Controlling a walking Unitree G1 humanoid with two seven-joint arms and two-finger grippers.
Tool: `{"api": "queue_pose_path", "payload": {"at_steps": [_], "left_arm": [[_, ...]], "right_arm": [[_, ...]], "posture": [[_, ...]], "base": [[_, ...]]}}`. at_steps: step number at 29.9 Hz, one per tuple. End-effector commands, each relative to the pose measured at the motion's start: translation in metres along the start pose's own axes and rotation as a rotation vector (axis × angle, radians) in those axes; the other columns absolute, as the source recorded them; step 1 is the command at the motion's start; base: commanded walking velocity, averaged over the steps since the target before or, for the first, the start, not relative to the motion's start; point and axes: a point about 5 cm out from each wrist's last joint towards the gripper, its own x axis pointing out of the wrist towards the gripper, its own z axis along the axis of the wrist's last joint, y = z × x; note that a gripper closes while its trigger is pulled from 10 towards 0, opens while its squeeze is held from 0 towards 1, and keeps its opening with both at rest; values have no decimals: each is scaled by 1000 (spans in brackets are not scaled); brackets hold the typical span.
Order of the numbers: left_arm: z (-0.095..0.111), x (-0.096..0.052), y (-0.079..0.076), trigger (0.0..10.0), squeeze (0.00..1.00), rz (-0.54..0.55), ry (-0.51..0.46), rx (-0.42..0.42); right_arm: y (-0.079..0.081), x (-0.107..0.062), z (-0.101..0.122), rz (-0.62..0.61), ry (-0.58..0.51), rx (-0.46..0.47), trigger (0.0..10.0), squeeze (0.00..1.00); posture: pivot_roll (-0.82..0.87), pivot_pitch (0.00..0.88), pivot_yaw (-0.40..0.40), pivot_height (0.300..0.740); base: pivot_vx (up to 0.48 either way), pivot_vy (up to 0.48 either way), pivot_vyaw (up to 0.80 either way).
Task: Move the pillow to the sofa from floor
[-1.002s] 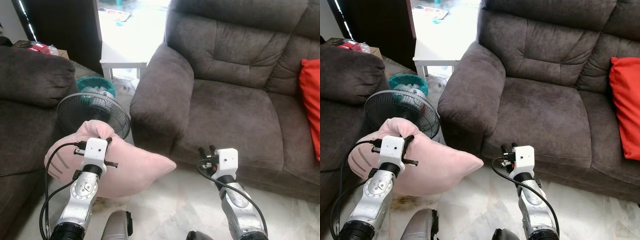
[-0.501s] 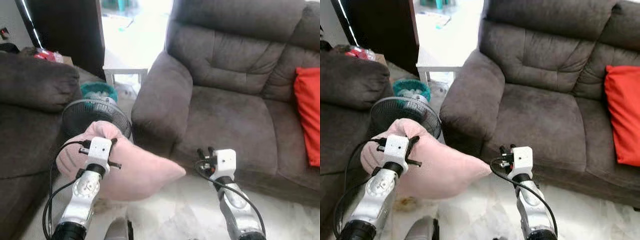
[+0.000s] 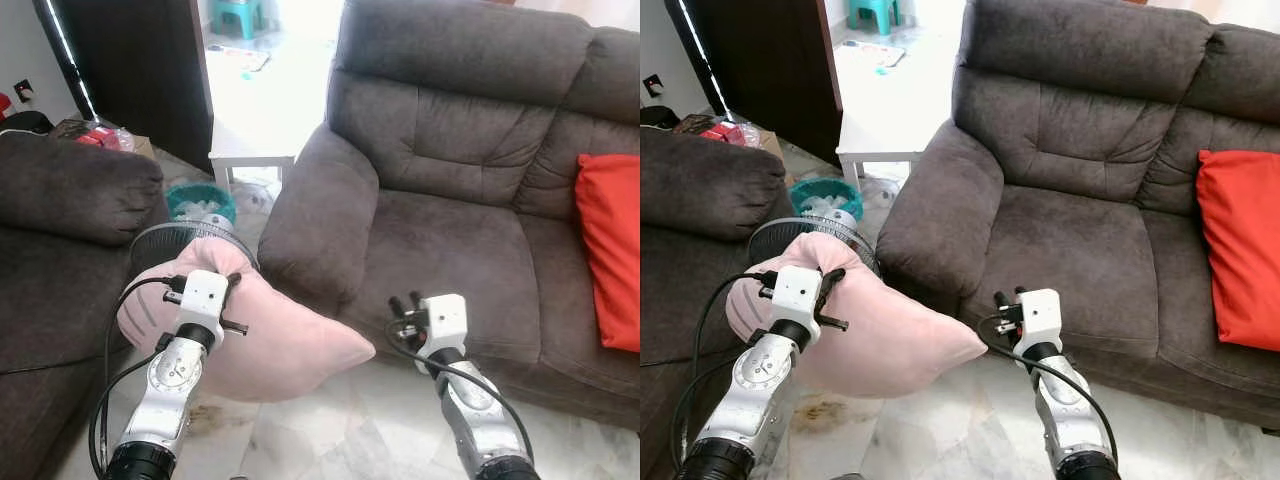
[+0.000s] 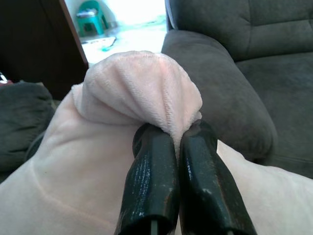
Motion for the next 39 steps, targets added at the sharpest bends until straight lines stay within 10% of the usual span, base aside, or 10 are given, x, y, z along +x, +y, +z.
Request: {"api": "queue_pose_path", "payload": {"at_steps": [1,17,18,20,21,35,38,39], "left_arm": [[28,7,1,10000,0,-12,-122,-12],[27,11,-15,10000,0,-160,-96,-4],[30,12,-16,10000,0,-177,-108,8],[32,13,-17,10000,0,-182,-114,14],[35,13,-18,10000,0,-202,-123,23],[44,16,-31,10000,0,-293,-150,37],[46,17,-34,10000,0,-318,-153,40],[47,17,-35,10000,0,-333,-153,42]], "right_arm": [[0,1,-1,79,49,-70,10000,0],[-15,-25,-36,444,403,-392,10000,0],[-13,-27,-40,457,416,-405,10000,569],[-12,-27,-41,459,419,-408,10000,569],[-10,-28,-42,468,429,-376,10000,1000],[-9,-27,-55,439,520,-509,10000,1000],[-8,-27,-59,427,537,-530,10000,565],[-7,-28,-61,418,547,-521,10000,153]], "posture": [[176,7,-95,740],[146,0,-81,740],[147,0,-81,740],[147,0,-81,740],[146,0,-80,740],[143,0,-73,740],[144,0,-70,740],[144,0,-70,740]], "base": [[0,0,0],[0,0,0],[0,0,0],[0,0,0],[0,0,0],[0,0,0],[0,0,0],[0,0,0]]}}
